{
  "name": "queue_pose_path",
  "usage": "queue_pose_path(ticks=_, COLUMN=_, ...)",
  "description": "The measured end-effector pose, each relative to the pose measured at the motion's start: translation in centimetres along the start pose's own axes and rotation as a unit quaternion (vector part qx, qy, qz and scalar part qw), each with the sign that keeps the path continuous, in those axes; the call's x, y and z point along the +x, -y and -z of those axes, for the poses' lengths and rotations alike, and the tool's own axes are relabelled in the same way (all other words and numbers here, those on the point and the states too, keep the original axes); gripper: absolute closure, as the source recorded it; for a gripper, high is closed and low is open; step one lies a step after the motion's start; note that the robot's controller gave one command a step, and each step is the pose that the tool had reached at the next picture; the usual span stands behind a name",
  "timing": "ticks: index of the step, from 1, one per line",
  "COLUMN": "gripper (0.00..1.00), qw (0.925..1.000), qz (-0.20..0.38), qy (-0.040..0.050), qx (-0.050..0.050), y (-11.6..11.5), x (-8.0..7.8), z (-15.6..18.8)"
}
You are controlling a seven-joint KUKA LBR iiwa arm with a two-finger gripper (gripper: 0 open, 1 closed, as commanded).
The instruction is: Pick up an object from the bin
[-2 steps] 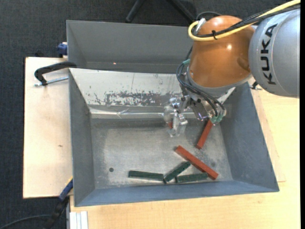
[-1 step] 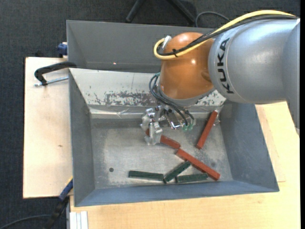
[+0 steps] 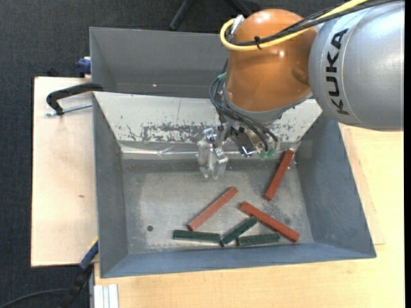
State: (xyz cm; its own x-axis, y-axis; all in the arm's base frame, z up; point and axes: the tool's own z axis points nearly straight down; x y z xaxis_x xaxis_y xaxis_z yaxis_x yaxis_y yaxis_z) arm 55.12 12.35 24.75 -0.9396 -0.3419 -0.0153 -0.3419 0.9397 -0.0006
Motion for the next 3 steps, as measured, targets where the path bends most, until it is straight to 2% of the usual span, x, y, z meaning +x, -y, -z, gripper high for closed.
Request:
queue_pose_path(ticks=1, gripper=1.0, qw=0.9992, qz=0.037, qy=-0.0113, qx=-0.002, y=-4.4, x=3.9, z=-9.4)
queue_pose_path(ticks=2, gripper=0.0, qw=0.9994, qz=0.035, qy=-0.0062, qx=-0.001, y=-4.1, x=3.7, z=-8.9)
queue_pose_path(ticks=3, gripper=0.0, qw=0.994, qz=0.109, qy=-0.0104, qx=-0.002, y=-1.3, x=5.9, z=-17.9)
